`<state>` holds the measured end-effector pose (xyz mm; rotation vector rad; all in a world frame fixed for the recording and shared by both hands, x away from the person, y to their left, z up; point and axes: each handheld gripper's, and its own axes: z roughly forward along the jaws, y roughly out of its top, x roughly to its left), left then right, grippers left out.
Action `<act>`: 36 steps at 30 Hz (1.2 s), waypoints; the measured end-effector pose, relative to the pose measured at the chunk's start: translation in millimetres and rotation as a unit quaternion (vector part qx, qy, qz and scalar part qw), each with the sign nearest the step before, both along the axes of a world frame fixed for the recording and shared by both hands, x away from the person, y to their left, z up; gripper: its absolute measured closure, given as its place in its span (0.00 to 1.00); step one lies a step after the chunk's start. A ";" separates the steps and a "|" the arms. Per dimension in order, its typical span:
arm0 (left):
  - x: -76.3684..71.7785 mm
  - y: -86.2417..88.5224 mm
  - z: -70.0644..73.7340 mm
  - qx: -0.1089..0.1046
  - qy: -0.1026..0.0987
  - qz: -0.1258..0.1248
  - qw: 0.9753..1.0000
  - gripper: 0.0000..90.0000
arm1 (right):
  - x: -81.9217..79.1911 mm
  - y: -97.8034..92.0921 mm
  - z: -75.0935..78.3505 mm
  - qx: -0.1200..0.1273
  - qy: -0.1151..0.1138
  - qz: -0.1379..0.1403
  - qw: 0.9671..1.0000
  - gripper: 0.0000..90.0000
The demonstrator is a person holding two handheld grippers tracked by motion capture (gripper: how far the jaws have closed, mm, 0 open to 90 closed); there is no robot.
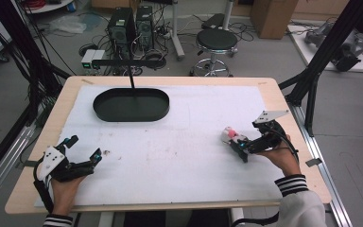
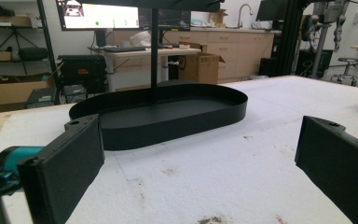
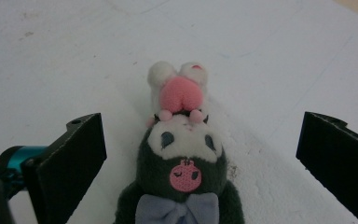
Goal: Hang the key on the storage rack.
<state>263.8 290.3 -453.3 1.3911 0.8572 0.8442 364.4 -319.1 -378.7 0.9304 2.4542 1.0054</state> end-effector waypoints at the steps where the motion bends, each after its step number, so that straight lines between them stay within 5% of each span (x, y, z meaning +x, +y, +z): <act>1: 0.0 0.1 0.0 0.000 0.000 0.000 1.000 0.02 | 3.5 2.9 -2.6 -0.011 0.014 0.003 1.000 0.00; 12: 0.2 -0.6 0.2 0.005 0.001 0.001 1.000 0.02 | 12.8 9.5 -15.6 -0.056 0.067 -0.006 0.996 0.01; 31: 0.6 -0.8 0.3 0.005 0.004 -0.001 1.000 0.02 | 22.5 17.4 -31.6 -0.072 0.120 0.000 0.990 0.01; 35: 0.8 -1.1 0.4 0.005 0.004 0.000 1.000 0.02 | 24.3 19.1 -33.1 -0.070 0.124 0.008 0.990 0.06; 36: 0.8 -1.0 0.4 0.005 0.004 -0.001 1.000 0.02 | 25.5 19.1 -34.3 -0.070 0.139 0.017 0.988 0.21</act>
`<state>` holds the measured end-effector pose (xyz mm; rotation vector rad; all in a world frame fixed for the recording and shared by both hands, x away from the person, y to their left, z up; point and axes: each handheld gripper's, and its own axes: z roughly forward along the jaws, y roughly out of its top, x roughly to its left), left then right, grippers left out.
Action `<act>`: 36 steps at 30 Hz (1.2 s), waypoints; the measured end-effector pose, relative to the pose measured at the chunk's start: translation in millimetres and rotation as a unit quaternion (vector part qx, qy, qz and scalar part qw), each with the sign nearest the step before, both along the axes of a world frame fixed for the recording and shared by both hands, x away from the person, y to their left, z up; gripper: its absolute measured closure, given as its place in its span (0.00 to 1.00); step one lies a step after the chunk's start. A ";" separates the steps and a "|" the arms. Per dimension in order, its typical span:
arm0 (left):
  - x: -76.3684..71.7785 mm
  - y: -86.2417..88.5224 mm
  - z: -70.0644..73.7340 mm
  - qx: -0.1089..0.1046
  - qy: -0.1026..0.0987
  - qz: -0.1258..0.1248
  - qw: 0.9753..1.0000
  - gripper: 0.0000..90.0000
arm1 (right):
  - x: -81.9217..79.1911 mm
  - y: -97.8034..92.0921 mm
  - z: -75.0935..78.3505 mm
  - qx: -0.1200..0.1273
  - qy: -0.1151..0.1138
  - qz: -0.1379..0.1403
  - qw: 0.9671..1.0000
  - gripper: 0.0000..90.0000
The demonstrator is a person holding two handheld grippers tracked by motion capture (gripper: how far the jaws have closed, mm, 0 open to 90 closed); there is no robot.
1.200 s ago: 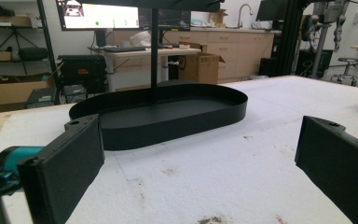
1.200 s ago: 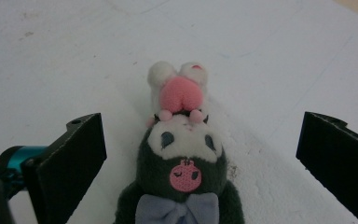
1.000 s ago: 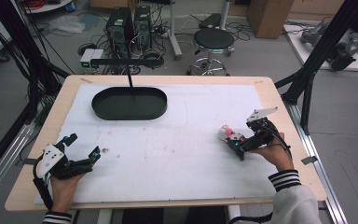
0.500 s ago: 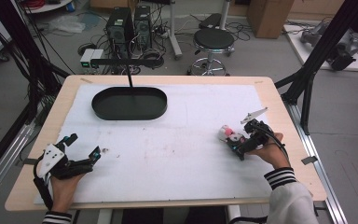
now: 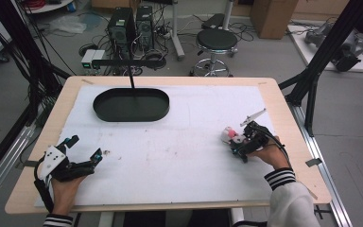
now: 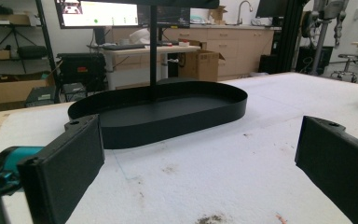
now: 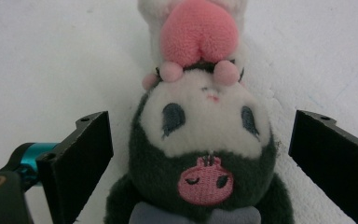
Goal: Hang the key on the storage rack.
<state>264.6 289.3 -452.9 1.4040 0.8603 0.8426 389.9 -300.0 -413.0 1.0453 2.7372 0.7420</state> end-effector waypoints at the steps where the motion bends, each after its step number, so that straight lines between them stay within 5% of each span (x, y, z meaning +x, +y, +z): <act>1: 0.0 0.1 0.0 0.000 0.000 0.000 1.000 0.02 | 0.3 0.6 -0.9 -0.002 0.003 0.004 1.000 0.24; 7: 0.3 0.3 0.1 0.000 0.001 -0.001 1.000 0.02 | 1.3 -2.4 -1.6 0.004 0.008 0.002 1.000 0.43; 17: -0.1 0.7 -0.1 -0.002 -0.001 0.000 1.000 0.02 | 0.5 -3.5 0.1 0.009 0.002 0.009 1.000 0.47; 25: 3.1 2.9 0.8 -0.011 0.014 -0.005 1.000 0.02 | -5.9 -3.4 11.2 0.041 -0.031 0.019 0.998 0.47; 31: 9.4 0.5 8.5 0.002 0.013 -0.044 0.999 0.02 | -15.1 2.3 26.2 0.065 -0.067 0.049 0.994 0.47; 36: 22.2 -6.4 26.8 0.000 0.036 -0.123 0.992 0.02 | -18.3 15.6 46.6 0.090 -0.095 0.077 0.989 0.47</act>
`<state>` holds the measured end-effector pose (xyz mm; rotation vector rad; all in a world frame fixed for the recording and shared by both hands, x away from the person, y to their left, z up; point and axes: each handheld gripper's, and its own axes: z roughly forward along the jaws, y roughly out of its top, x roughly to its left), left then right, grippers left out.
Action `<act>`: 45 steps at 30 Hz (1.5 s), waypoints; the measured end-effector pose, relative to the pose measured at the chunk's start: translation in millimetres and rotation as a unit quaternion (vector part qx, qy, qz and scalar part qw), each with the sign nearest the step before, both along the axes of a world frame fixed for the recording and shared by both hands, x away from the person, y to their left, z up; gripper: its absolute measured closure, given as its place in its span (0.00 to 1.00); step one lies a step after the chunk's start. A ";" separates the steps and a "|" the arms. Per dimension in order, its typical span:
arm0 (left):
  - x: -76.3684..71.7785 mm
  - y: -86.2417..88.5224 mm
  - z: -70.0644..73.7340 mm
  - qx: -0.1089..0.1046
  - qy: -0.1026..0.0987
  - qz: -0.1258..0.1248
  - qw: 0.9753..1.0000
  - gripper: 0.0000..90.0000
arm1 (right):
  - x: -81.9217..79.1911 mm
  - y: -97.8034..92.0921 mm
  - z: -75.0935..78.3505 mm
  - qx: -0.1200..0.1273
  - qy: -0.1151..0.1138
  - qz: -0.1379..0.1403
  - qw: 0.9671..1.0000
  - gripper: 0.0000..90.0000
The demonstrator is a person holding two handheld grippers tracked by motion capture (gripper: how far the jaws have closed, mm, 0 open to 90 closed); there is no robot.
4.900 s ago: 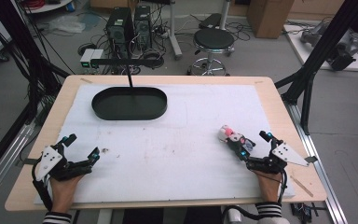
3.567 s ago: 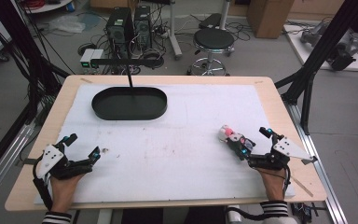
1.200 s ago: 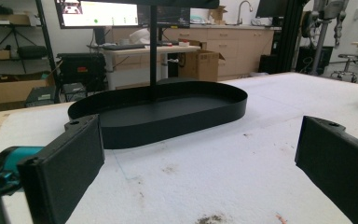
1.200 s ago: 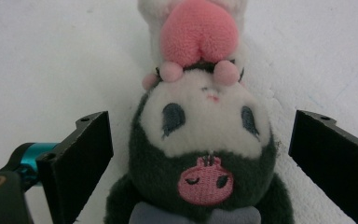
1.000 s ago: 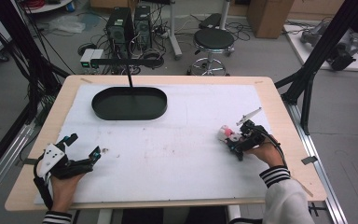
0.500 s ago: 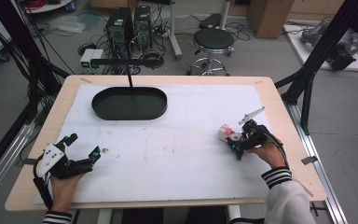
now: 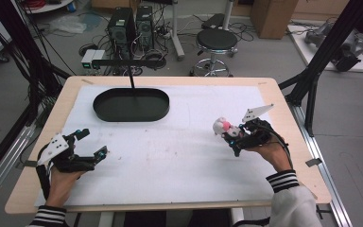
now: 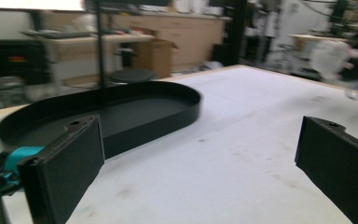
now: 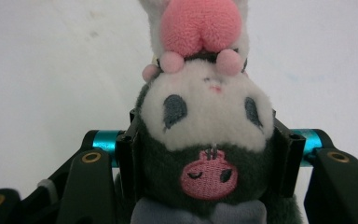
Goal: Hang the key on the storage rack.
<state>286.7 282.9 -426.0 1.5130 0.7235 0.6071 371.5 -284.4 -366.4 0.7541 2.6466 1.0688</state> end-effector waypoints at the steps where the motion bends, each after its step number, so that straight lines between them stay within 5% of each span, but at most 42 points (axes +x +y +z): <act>1: 2.7 -2.2 4.1 0.003 0.004 -0.012 1.000 0.02 | -0.7 3.1 4.0 0.008 -0.005 0.005 1.000 0.47; 10: 22.7 -24.5 41.4 0.038 0.016 -0.104 0.994 0.02 | -6.0 33.0 32.5 0.024 -0.039 0.067 0.997 0.47; 23: 45.2 -66.4 84.2 0.111 0.024 -0.194 0.974 0.02 | -7.7 68.4 51.2 0.028 -0.062 0.134 0.989 0.47; 29: 52.1 -88.0 97.0 0.126 0.028 -0.242 0.962 0.02 | -7.9 86.8 56.8 0.024 -0.063 0.170 0.983 0.47; 36: 58.2 -111.0 110.5 0.140 0.029 -0.266 0.953 0.02 | -6.8 104.2 57.2 0.025 -0.056 0.192 0.980 0.47; 42: 64.1 -132.2 116.2 0.161 0.030 -0.296 0.941 0.02 | -7.5 117.1 55.4 0.012 -0.050 0.207 0.977 0.47; 45: 65.7 -142.1 116.5 0.164 0.032 -0.305 0.938 0.02 | -7.9 124.1 54.4 0.007 -0.047 0.216 0.975 0.47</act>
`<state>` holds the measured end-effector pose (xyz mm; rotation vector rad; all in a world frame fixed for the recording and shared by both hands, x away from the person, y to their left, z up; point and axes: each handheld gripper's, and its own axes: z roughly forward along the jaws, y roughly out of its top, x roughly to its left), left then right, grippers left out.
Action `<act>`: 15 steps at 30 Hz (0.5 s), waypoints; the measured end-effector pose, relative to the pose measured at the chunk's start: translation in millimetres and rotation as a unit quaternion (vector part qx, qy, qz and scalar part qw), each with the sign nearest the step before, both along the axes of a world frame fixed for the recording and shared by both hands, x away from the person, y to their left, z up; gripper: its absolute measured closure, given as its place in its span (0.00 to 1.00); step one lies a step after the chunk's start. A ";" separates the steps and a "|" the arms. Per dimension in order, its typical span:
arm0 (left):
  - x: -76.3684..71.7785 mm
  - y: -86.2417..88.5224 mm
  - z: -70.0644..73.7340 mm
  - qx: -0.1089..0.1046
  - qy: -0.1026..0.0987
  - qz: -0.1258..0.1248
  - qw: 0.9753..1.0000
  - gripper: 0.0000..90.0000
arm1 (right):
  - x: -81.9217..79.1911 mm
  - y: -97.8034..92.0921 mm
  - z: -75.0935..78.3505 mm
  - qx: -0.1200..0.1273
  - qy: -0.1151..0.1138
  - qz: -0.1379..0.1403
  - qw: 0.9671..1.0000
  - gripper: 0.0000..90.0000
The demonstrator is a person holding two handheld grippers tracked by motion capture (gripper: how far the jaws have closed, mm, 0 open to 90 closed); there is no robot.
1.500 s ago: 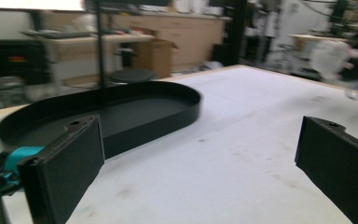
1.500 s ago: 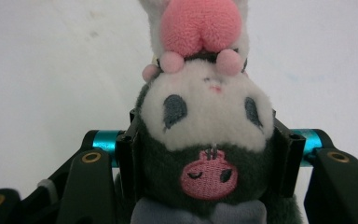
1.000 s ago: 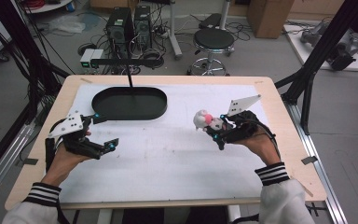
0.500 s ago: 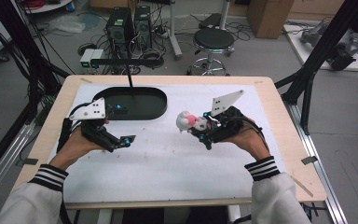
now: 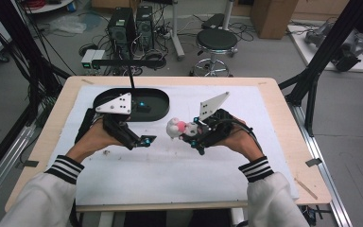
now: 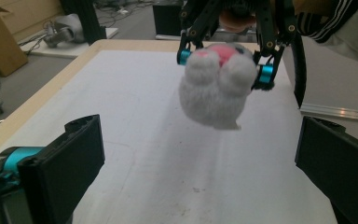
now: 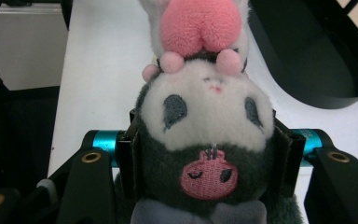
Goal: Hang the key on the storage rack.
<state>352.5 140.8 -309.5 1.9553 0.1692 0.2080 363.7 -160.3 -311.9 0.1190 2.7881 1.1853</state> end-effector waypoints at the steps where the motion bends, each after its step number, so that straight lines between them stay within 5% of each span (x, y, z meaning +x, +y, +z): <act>1: 0.3 -3.0 -0.3 0.002 0.001 -0.002 1.000 0.02 | -0.1 3.3 -0.1 -0.002 0.002 0.003 1.000 0.47; 15: 0.5 -32.6 -4.5 0.056 0.011 -0.036 0.998 0.02 | -2.1 24.6 -2.7 -0.024 0.009 0.024 0.999 0.47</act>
